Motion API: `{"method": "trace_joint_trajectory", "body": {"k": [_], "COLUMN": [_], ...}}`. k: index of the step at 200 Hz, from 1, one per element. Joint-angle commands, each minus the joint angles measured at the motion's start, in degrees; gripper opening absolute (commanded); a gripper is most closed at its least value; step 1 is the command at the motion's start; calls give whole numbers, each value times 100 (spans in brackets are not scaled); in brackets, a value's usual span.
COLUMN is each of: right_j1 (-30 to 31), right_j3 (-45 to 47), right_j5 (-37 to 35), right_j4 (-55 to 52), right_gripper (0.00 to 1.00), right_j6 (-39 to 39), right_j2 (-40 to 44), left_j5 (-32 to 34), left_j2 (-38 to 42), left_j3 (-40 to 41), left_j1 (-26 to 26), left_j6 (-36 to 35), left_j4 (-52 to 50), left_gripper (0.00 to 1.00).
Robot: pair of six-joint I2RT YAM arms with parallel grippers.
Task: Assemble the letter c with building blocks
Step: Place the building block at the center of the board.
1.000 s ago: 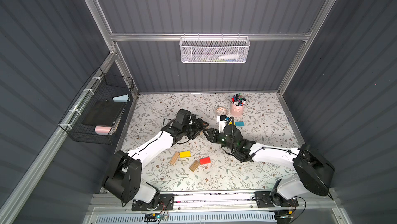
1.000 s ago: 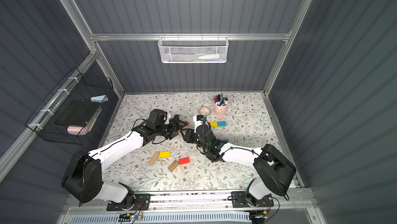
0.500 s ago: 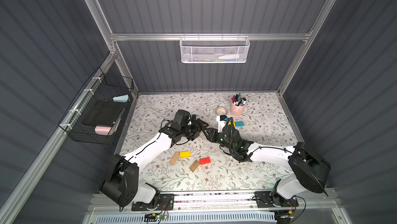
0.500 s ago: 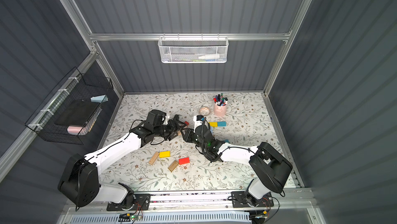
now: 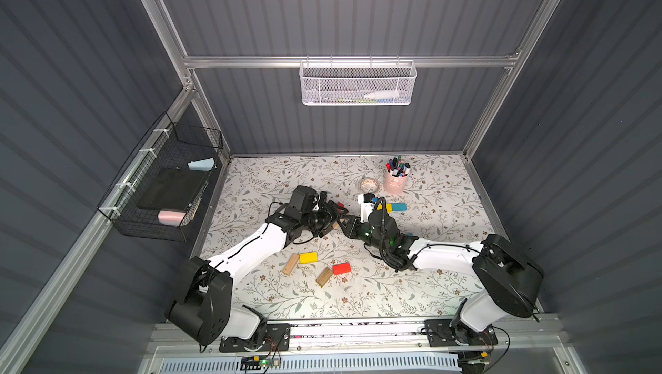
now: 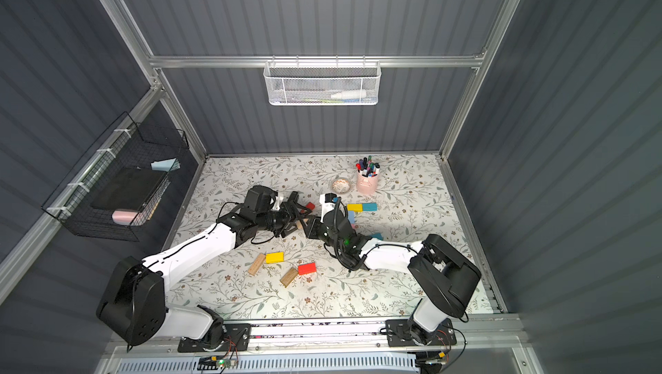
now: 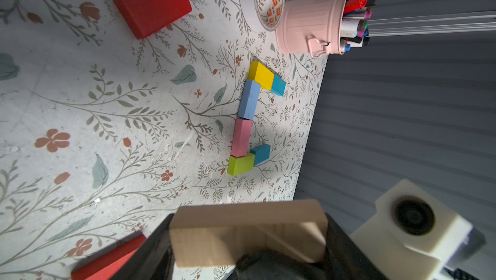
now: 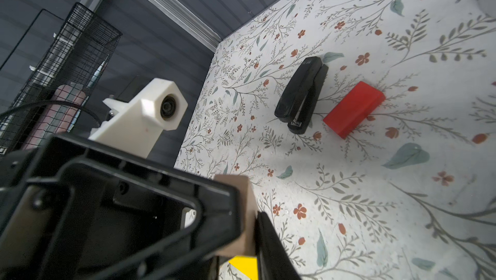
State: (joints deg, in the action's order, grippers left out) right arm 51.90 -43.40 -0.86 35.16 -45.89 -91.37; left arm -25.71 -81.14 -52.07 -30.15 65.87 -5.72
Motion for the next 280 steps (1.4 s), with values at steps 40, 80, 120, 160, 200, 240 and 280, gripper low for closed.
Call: {"method": "trace_joint_trajectory", "body": {"k": [40,80,120,160,200,240,280], "right_j1": [-57,-139,-495,-770,-1054,-1206,-1233], "right_j3": [-61,32,58,-388,-1011,-1767,-2521], "right_j5": [37,171,800,1753,2792,3542,3619], "right_j4": [-73,-419,-961,-2169,-3189,-4036,-4748], "right_gripper": [18,16,16,17,19,20,20], "right_j6": [-71,75,191,862,1647,2236,2430], "right_j2": [65,253,472,277,-343,-1156,-1849], "left_j5": [143,93,389,352,436,536,395], "left_j2": [5,-192,-263,-568,-671,-406,-404], "left_j3": [-285,-394,-557,-750,-675,-136,298], "left_j1": [27,71,221,510,694,872,1077], "left_j6": [-610,-1039,-1665,-2799,-3578,-3844,-3859], "left_j4": [-308,-387,-855,-992,-853,-317,-37], "left_gripper": [87,88,89,88,84,81,81]}}
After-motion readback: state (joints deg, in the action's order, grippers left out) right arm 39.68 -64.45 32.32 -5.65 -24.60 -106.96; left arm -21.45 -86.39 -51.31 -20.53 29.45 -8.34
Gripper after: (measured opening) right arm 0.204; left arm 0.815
